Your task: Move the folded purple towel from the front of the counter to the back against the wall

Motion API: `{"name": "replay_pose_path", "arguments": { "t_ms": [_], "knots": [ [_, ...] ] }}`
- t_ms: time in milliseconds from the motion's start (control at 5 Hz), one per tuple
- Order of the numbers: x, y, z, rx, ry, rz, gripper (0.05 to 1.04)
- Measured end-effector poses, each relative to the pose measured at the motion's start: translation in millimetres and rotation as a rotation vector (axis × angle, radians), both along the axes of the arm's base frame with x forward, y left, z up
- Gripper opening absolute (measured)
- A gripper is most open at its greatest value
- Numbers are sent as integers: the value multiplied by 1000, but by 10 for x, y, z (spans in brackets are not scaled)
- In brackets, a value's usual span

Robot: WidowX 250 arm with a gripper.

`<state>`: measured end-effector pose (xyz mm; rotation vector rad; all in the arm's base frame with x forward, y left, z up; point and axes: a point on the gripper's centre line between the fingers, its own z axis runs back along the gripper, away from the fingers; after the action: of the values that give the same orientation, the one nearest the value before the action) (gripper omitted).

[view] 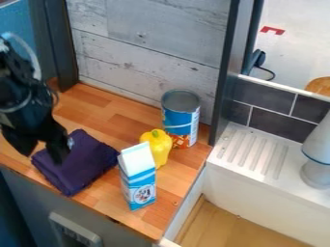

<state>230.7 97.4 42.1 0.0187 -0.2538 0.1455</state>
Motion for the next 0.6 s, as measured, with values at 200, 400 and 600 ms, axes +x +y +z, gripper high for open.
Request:
{"name": "replay_pose_path", "arguments": {
  "t_ms": [200,400,600],
  "knots": [
    [33,11,-190,20,22,-17,1000],
    [56,25,-255,29,20,-31,1000],
    [106,54,-324,40,-1,-18,1000]
  ]
}}
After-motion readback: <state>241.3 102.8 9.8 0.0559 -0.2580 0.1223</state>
